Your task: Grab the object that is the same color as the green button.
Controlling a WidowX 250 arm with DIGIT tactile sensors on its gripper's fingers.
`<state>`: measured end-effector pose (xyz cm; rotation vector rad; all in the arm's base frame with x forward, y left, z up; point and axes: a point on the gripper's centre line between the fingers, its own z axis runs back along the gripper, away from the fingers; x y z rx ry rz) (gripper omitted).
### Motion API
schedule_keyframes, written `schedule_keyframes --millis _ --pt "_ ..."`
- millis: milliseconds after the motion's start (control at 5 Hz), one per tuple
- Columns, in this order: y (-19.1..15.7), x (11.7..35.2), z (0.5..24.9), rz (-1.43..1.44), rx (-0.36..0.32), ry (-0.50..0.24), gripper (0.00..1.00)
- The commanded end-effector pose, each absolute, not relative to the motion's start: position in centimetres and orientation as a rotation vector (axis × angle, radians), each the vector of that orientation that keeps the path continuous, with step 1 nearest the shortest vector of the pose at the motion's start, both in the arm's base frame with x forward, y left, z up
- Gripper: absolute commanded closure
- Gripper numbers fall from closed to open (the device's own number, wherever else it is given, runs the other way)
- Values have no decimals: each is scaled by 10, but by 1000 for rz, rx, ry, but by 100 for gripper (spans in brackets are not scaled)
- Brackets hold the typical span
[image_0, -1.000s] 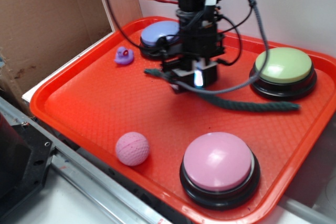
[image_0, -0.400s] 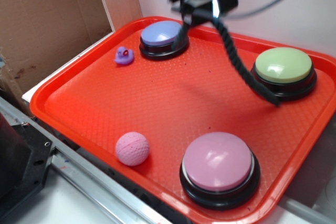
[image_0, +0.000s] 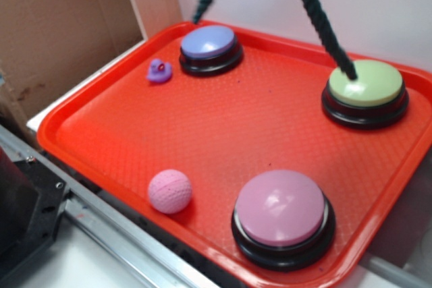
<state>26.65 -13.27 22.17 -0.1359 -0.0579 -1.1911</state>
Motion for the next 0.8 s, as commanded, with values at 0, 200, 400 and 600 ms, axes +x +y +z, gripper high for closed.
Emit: schedule_keyframes --millis 0,200,400,600 --pt "-82 231 272 -1144 -111 -232 100" --pt "-61 223 268 -1134 -66 -159 100" --pt "-45 223 251 -1097 -99 -87 100" --pt "-36 223 236 -1032 -134 -40 100"
